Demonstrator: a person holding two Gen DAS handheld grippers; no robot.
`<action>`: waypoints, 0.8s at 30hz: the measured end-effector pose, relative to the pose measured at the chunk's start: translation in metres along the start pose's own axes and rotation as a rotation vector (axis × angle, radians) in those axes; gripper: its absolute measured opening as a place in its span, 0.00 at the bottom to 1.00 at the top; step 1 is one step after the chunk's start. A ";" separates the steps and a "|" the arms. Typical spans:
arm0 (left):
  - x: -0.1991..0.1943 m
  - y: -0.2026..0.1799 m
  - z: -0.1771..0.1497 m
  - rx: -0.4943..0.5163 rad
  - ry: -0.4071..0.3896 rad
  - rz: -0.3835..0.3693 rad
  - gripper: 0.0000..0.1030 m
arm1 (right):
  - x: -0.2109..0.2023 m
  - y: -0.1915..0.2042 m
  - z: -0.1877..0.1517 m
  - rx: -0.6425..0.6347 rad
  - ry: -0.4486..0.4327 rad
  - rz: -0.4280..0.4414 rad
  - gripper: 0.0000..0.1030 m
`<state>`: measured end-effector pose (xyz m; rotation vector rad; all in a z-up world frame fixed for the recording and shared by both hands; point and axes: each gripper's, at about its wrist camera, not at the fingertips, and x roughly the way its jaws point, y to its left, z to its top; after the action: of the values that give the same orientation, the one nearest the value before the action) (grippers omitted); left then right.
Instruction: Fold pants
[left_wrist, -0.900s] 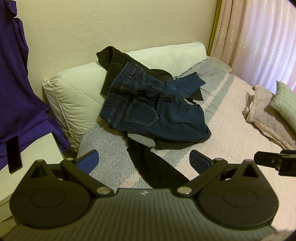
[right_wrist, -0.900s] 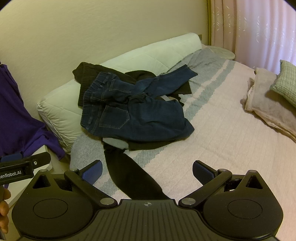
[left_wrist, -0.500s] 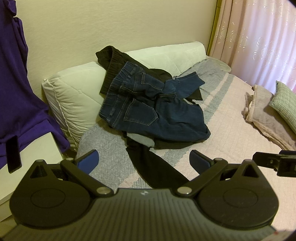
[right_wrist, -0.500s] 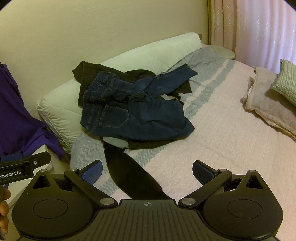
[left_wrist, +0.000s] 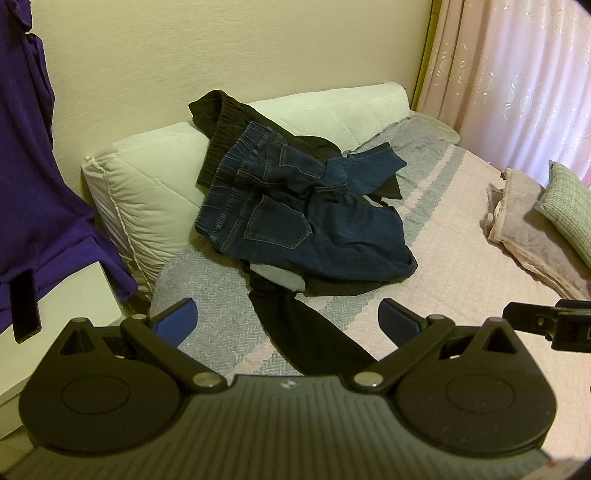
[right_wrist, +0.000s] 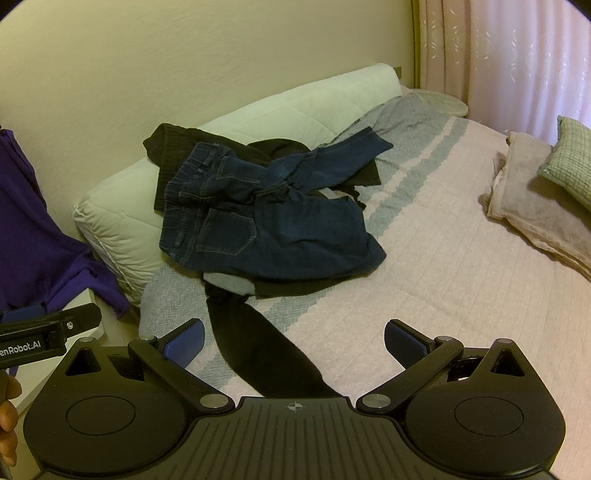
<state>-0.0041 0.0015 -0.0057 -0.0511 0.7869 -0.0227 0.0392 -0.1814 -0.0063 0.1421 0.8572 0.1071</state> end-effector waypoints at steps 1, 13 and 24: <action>0.000 0.000 0.000 0.000 0.000 0.000 0.99 | 0.000 0.000 0.000 0.000 0.000 0.000 0.98; 0.000 0.001 0.001 0.001 0.000 -0.002 0.99 | 0.000 -0.001 0.000 0.000 0.000 0.001 0.98; 0.001 0.003 0.001 0.005 0.001 -0.008 0.99 | 0.000 -0.008 0.001 0.000 0.004 0.011 0.98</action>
<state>-0.0027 0.0043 -0.0053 -0.0498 0.7878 -0.0323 0.0405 -0.1894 -0.0074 0.1465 0.8606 0.1173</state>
